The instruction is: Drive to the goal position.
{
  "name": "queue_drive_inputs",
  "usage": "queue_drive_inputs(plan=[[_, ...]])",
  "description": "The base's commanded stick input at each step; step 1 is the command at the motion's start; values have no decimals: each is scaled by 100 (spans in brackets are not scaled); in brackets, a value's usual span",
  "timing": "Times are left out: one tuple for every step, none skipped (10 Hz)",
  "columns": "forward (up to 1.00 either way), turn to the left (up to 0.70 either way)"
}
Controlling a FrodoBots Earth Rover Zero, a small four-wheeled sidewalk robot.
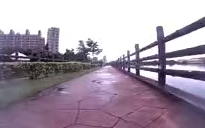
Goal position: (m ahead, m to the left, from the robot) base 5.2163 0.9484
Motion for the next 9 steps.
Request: queue_drive_inputs(plan=[[100, -1], [100, -1], [100, -1], [100, -1], [100, -1], [100, -32], [100, -37], [100, -17], [100, -1]])
